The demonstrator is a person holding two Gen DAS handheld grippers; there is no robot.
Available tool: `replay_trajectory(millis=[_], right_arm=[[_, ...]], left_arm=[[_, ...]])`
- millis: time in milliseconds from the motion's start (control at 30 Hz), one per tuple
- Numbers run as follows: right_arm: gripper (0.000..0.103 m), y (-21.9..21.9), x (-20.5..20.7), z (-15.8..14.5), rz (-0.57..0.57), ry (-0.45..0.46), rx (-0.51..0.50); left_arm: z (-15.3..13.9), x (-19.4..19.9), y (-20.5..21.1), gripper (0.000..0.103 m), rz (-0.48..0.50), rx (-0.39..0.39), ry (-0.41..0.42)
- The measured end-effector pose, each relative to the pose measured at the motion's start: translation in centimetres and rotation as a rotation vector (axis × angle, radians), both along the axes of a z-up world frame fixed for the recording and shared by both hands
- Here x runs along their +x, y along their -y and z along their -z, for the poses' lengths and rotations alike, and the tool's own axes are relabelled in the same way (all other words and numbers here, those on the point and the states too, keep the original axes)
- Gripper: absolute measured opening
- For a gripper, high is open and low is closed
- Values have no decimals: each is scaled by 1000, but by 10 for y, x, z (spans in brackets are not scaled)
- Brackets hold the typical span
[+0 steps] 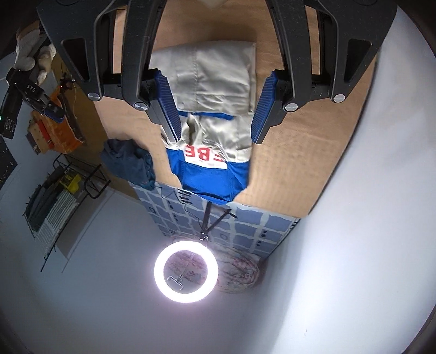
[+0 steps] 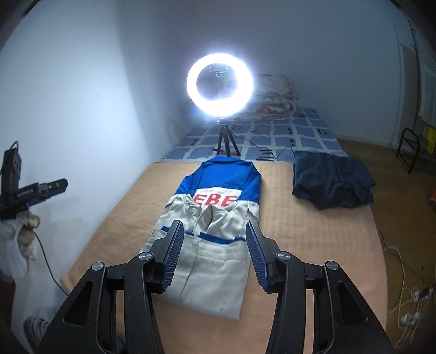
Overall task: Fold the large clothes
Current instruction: 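Pull both tools back from the folded jacket, then grasp the blue collar edge with both tools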
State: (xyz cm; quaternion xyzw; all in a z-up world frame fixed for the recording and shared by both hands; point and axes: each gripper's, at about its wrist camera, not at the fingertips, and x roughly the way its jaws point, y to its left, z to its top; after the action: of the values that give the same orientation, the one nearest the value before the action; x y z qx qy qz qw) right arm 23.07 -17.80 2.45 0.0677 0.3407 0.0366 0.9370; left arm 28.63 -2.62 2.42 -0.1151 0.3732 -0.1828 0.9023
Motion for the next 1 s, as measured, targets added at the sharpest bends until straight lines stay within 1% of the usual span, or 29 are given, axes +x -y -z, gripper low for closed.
replay_trajectory(millis=[100,167,300,333,500,633,700,800,867,967,1000], right_arm=[[46,11,18,4,-25,-9,-1],[46,22,35,11,-47,-18,13],[46,43,78,30,-52,-49,19],[46,50,95,38,-59,-59,32],[46,73,165,78,-57,-106,39],[46,89,223,121,-55,-151,41],[46,98,255,148,-55,-186,44],[46,108,297,184,-50,-218,79],[46,112,321,203,-44,-231,83],[46,118,350,228,-33,-248,93],[46,120,356,233,-32,-249,102]], left_arm=[[2,28,-1,55,-2,-26,-33],[7,56,2,55,12,-38,-60],[27,107,15,55,38,-1,-89],[35,125,19,55,46,9,-99],[87,200,41,55,74,36,-151],[142,265,65,55,94,59,-202],[172,298,78,55,110,100,-230],[206,331,92,55,136,141,-254],[229,356,100,55,142,158,-270],[253,382,107,55,153,159,-285],[256,388,109,55,159,154,-286]])
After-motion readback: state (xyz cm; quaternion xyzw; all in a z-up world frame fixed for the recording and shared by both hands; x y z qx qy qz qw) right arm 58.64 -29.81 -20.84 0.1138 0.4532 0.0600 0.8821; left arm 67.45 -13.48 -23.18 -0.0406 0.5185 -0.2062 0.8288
